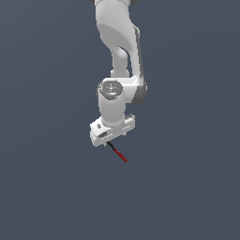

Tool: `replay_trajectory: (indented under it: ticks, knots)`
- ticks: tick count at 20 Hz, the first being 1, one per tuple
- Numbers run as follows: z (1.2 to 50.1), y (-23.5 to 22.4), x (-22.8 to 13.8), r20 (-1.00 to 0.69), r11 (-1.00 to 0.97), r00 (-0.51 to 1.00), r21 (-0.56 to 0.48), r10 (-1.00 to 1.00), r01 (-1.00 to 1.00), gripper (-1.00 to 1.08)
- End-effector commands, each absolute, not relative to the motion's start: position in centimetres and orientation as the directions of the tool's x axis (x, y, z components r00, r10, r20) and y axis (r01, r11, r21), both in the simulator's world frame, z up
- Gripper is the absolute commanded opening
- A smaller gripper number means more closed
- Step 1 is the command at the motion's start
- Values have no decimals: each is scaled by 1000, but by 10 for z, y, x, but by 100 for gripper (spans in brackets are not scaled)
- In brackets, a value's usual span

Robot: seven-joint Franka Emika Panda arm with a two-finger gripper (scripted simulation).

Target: Pick up the object and move it to a goal position.

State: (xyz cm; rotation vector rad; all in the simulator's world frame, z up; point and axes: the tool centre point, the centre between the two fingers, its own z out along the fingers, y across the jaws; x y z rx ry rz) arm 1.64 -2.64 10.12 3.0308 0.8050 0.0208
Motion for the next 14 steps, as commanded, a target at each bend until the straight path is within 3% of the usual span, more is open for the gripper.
replay_trajectory:
  ticks: [1,14]
  knots:
    - [90,-30,16,8,-835,835,8,550,550,100]
    - [59,-39,12,0,-730,730,0,683,683,100]
